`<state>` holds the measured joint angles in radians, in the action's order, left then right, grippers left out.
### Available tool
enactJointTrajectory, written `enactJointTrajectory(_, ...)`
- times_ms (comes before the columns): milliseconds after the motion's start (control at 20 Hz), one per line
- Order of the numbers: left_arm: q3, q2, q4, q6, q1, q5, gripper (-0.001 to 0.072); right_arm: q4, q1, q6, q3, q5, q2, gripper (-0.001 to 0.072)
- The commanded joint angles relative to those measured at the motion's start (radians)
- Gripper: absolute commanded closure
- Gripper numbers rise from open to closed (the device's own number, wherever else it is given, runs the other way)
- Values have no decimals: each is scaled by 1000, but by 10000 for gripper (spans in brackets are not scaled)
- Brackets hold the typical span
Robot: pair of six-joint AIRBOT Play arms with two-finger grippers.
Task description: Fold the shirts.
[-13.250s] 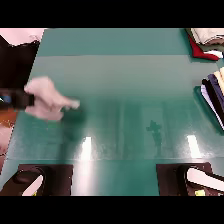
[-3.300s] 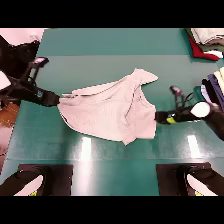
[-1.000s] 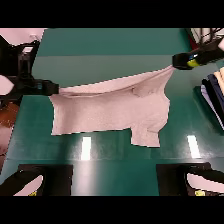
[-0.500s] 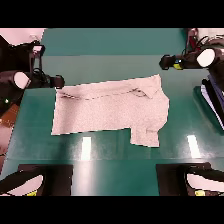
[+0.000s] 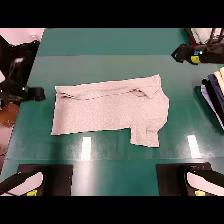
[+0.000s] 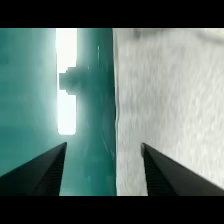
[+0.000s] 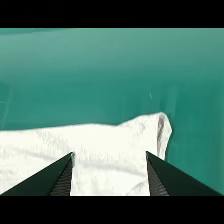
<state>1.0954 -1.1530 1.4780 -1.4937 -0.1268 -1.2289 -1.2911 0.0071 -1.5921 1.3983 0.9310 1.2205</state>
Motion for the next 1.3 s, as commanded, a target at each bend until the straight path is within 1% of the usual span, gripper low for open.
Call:
enactJointTrajectory(0, -193, 108, -24, -15, -28, -42, 168, 9, -7, 7, -114, 29, -86, 200)
enactJointTrajectory(150, -353, 193, -29, -26, -28, -39, 167, 18, -7, 7, -203, 41, -127, 200)
enactJointTrajectory(250, -418, 199, -72, -12, -28, -44, 167, 18, -7, 7, -242, 44, -144, 200)
enactJointTrajectory(300, -447, 199, -99, 4, -28, -31, 168, 18, -7, 7, -253, 51, -150, 201)
enactJointTrajectory(400, -484, 199, -117, 4, -28, 9, 168, 18, -7, 7, -248, 77, -150, 202)
enactJointTrajectory(900, -509, 197, -152, 2, -28, 148, 168, 18, -7, 7, -243, 99, -151, 202)
enactJointTrajectory(1250, -531, 194, -154, 2, -28, 148, 169, 18, -7, 6, -243, 106, -151, 202)
